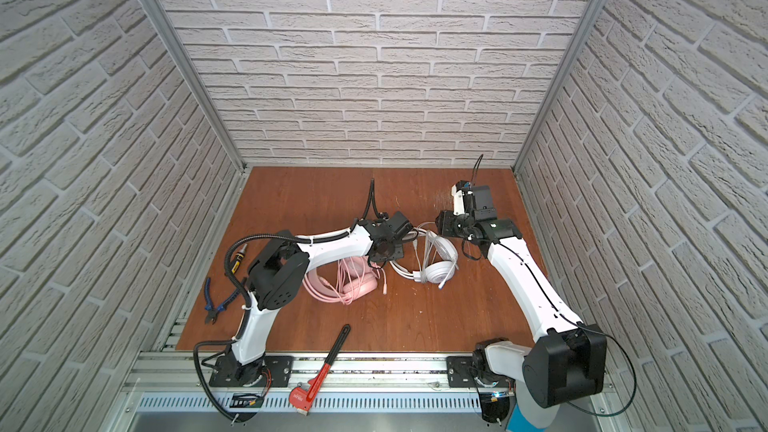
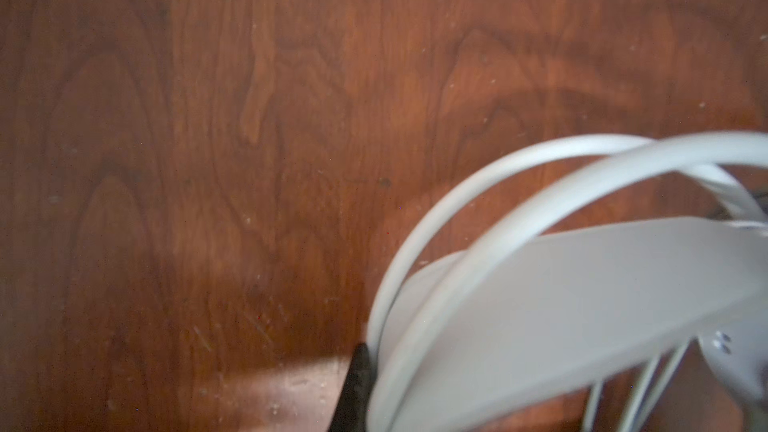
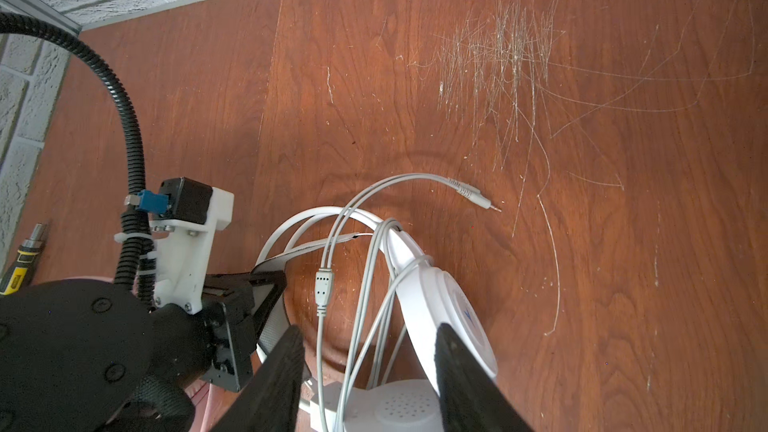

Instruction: Wrap the headphones

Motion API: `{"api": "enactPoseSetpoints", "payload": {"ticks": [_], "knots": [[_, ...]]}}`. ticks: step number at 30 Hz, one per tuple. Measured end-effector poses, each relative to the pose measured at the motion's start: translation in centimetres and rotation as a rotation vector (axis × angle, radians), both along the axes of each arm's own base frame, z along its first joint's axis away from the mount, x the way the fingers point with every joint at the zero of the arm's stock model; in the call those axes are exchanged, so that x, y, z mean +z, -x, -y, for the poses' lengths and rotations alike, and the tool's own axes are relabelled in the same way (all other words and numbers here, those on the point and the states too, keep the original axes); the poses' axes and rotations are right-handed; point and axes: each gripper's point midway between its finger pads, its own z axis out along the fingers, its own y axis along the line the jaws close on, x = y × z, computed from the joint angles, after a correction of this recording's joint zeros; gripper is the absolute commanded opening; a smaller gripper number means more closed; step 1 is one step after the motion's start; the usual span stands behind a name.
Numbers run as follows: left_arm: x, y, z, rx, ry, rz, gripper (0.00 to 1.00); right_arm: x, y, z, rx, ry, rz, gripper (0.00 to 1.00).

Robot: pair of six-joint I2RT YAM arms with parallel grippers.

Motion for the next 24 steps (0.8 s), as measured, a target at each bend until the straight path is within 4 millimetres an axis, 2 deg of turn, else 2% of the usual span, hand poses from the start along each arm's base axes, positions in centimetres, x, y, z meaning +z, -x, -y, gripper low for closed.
{"api": "enactPoseSetpoints", "payload": {"ticks": [11,19,24], "knots": [[1.7,-0.5,0.6,-0.033,0.010,0.005,0.09,0.0,0.0,0.0,0.000,-0.001,0.001,0.53],[2.3,-0.9,1.0,-0.049,0.040,-0.006,0.17,0.0,0.0,0.0,-0.001,-0.001,0.000,0.53],[2.6,-1.4,2.4,-0.061,0.075,-0.013,0.18,0.1,0.0,0.3,-0.007,0.001,0.000,0.53]]}}
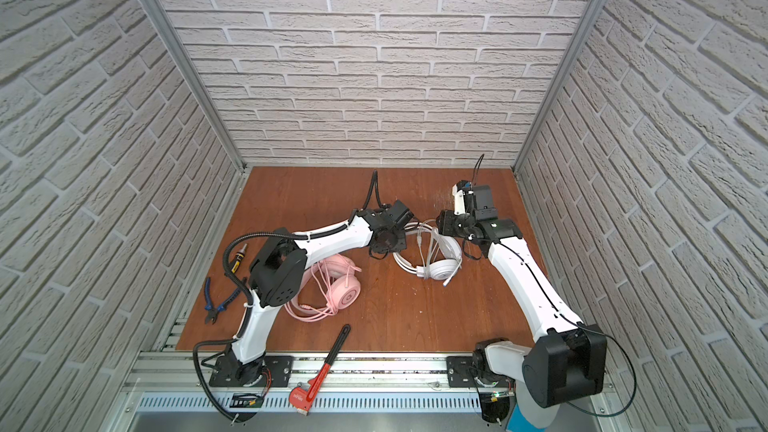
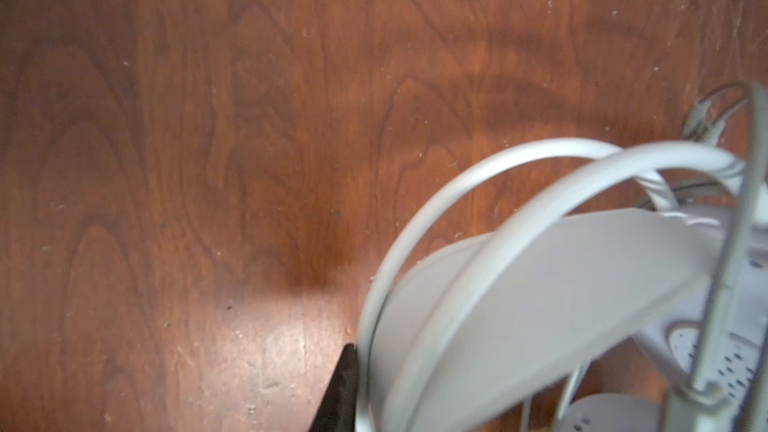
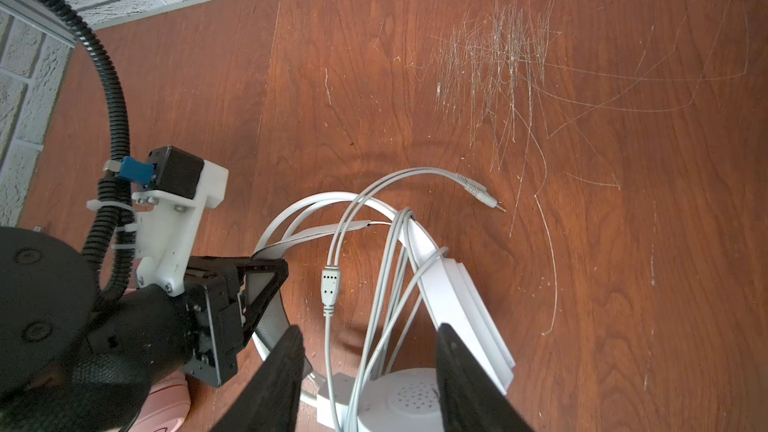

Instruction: Wrap the headphones

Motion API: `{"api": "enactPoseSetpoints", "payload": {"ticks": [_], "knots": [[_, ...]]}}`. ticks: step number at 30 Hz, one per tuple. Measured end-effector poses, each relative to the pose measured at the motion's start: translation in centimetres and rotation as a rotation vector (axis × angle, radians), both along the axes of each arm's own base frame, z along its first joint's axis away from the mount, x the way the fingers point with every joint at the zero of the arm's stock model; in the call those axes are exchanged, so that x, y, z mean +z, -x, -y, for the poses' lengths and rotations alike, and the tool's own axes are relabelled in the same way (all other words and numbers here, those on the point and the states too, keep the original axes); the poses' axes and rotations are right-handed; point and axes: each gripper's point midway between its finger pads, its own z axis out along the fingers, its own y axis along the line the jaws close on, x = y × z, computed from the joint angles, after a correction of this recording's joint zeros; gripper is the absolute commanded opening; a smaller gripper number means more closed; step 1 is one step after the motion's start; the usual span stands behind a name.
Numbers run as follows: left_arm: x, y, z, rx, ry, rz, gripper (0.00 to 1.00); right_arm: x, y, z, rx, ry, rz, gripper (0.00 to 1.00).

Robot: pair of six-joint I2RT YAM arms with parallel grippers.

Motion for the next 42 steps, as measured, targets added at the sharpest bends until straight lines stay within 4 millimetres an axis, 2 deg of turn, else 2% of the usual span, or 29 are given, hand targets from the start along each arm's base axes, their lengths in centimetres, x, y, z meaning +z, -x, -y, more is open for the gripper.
{"api": "enactPoseSetpoints", "payload": {"ticks": [3,8,15,22,26,28,30,32,36,38,40,42], "knots": [[-0.3,-0.2,0.5,0.001,0.013,-0.007,0.18,0.3,0.0,0.2,-0.005,0.000,0.006,0.53],[-0.8,0.2,0.7,0.014,0.022,-0.036,0.24,0.4,0.1,0.3,-0.008,0.000,0.007,0.53],[-1.9,0.9,0.5,0.025,0.028,-0.071,0.41,0.4,0.1,0.4,-0.009,0.001,0.006,0.53],[-1.6,0.9,0.8,0.021,0.045,-0.077,0.64,0.3,0.1,0.5,-0.009,0.004,0.005,0.53],[-0.8,0.5,1.1,0.021,0.053,-0.063,0.83,0.3,0.2,0.5,-0.005,0.006,0.003,0.53],[-0.1,0.3,0.9,0.027,0.042,-0.048,0.89,0.3,0.3,0.5,0.003,0.009,0.004,0.53],[0.9,0.1,0.3,0.035,0.019,-0.024,0.94,0.5,0.4,0.3,0.017,0.006,0.010,0.53],[2.7,0.0,-0.9,0.045,-0.012,0.011,0.97,0.8,0.6,-0.1,0.044,0.000,0.019,0.53],[8.9,0.1,-3.9,0.085,-0.016,0.116,0.98,1.7,1.0,-1.1,0.112,-0.028,0.048,0.56],[12.7,0.8,-6.5,0.122,-0.002,0.177,0.98,2.3,1.5,-1.8,0.153,-0.048,0.075,0.60],[15.1,1.9,-9.3,0.167,0.000,0.210,0.98,2.7,2.1,-2.4,0.188,-0.071,0.094,0.66],[16.3,3.3,-12.4,0.219,-0.008,0.224,0.98,3.0,2.8,-2.9,0.223,-0.087,0.113,0.71]]}}
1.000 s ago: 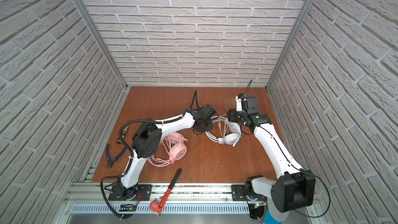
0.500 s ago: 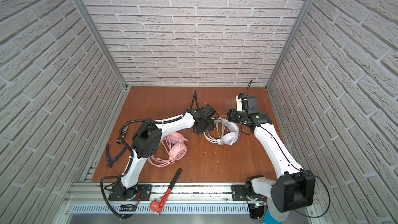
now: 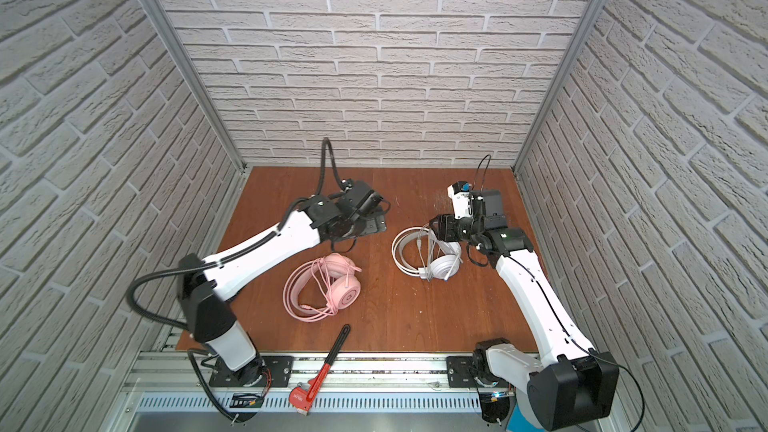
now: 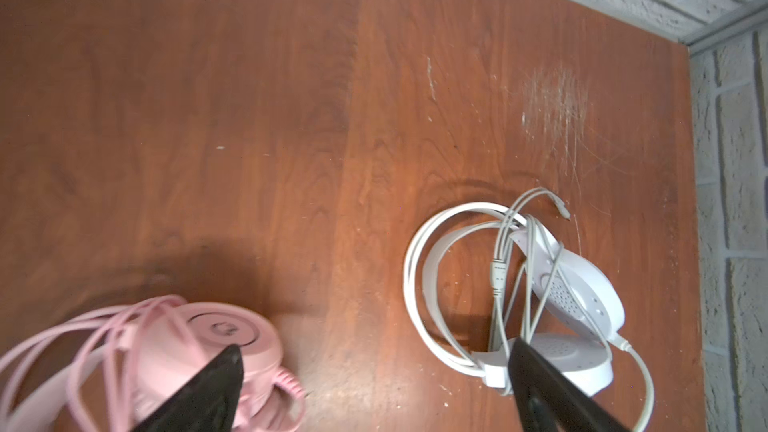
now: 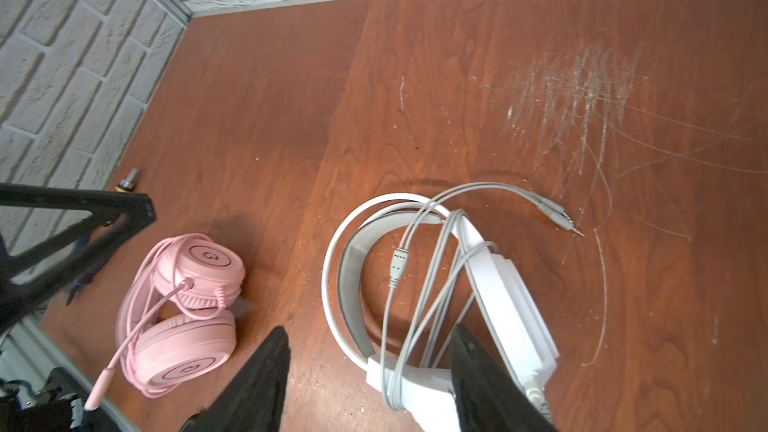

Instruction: Wrap the headphones

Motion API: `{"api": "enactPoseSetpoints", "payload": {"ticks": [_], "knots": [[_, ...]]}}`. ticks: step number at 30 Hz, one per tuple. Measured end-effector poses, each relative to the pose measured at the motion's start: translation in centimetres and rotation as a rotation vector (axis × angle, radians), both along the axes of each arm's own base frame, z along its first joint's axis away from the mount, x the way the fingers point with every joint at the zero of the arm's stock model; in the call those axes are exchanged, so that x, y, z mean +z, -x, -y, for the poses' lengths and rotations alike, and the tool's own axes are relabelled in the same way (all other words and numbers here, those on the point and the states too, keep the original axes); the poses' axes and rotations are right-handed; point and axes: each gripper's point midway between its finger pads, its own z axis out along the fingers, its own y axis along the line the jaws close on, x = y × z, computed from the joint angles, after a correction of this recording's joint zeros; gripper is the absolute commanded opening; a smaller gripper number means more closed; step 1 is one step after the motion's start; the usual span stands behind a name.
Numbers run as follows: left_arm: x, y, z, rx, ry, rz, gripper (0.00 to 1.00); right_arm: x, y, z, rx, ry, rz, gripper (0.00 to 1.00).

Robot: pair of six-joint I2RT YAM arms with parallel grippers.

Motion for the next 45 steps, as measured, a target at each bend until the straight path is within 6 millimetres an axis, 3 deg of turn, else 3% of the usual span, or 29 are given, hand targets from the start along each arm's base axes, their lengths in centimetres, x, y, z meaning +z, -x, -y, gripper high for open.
{"api": "enactPoseSetpoints", "payload": {"ticks": [2,5,12,16,20,25,29,34,41,45], "knots": [[-0.5,1.8,-3.0,0.057,-0.018,-0.018,0.98,0.0,0.9,-0.6,0.040,-0.012,0.011,0.79],[-3.4,5.0,-7.5,0.145,-0.067,-0.093,0.98,-0.1,1.9,-1.4,0.092,-0.023,0.021,0.91],[-10.8,12.9,-15.7,0.344,-0.104,-0.255,0.96,0.2,3.9,-3.1,0.180,-0.037,0.047,0.96],[-12.8,15.7,-18.5,0.439,-0.053,-0.279,0.91,0.4,4.5,-3.4,0.206,-0.028,0.062,0.96],[-14.4,17.3,-20.0,0.504,-0.009,-0.292,0.87,0.2,4.9,-3.4,0.211,-0.017,0.053,0.96],[-17.5,17.9,-20.1,0.543,0.020,-0.340,0.81,0.1,5.0,-3.5,0.214,-0.011,0.046,0.96],[-19.5,17.3,-19.4,0.558,0.041,-0.378,0.68,-0.3,5.0,-3.8,0.223,-0.006,0.035,0.96],[-20.4,16.1,-18.8,0.548,0.055,-0.404,0.53,-0.8,5.0,-3.9,0.233,0.006,0.018,0.96],[-20.8,14.3,-19.4,0.527,0.049,-0.415,0.21,-1.3,4.8,-3.9,0.232,0.019,0.005,0.96],[-20.6,12.8,-19.9,0.486,0.002,-0.427,0.17,-1.7,4.6,-3.7,0.230,0.042,-0.012,0.97]]}}
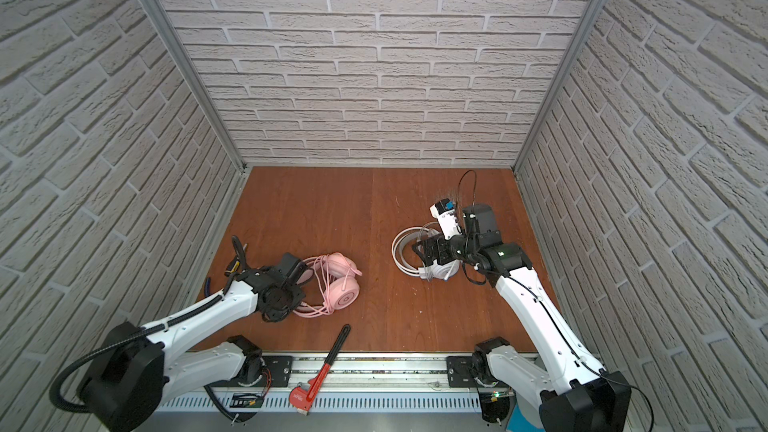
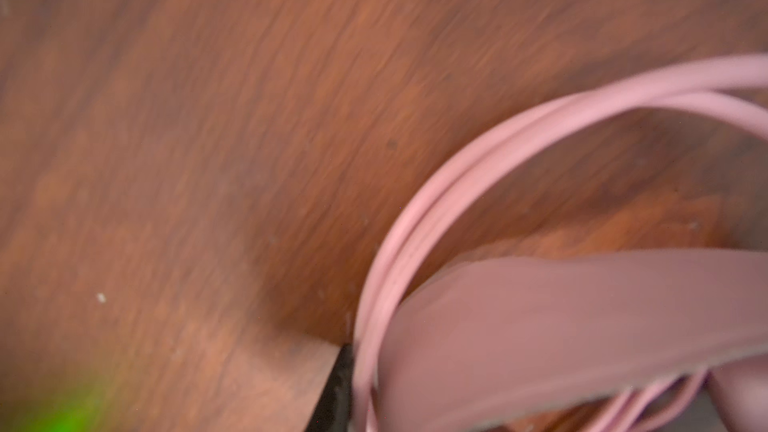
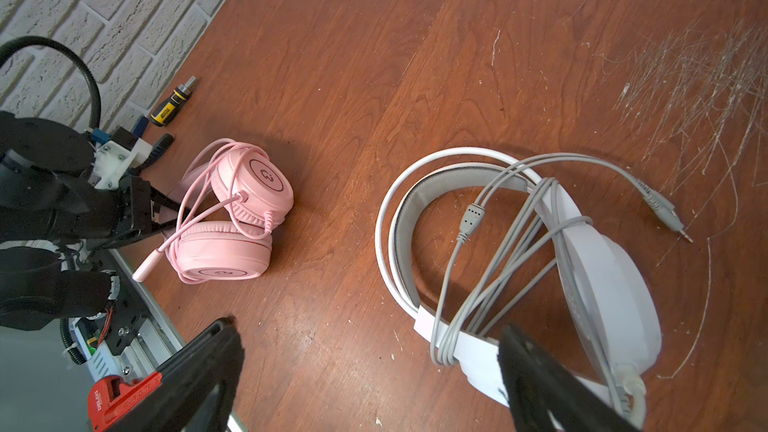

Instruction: Wrap the headphones

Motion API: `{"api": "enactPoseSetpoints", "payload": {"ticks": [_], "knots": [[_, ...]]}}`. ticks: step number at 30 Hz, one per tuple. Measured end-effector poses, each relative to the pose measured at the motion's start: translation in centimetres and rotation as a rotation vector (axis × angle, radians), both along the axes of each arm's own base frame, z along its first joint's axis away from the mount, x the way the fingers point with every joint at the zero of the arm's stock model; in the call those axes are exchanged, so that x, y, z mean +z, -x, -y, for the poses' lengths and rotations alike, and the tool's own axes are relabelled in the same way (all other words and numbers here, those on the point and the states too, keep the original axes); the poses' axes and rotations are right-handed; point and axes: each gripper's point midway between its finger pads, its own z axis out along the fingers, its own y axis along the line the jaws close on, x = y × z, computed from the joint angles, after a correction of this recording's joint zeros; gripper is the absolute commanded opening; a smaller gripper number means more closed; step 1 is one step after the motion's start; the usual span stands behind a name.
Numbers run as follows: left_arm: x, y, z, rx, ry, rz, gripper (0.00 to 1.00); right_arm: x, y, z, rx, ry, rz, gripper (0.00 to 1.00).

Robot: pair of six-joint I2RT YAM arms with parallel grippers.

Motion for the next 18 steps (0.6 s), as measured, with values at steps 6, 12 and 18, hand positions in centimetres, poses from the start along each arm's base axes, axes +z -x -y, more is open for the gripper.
{"api": "enactPoseSetpoints", "payload": {"ticks": [6,12,18], "knots": [[0.5,-3.8,0.8,-0.142,-0.054,-0.044,0.15,-0.5,-0.3,0.5,-0.014,0.042,-0.013,0.97],[0.3,-7.8,1.7,-0.263,-0.100,-0.069,0.14,-0.9,-0.5,1.3,-0.045,0.078,-0.016,0.98],[0.3,-10.8,1.3,-0.304,-0.112,-0.056,0.15,-1.5,-1.0,3.2,-0.132,0.161,-0.017,1.00]]}}
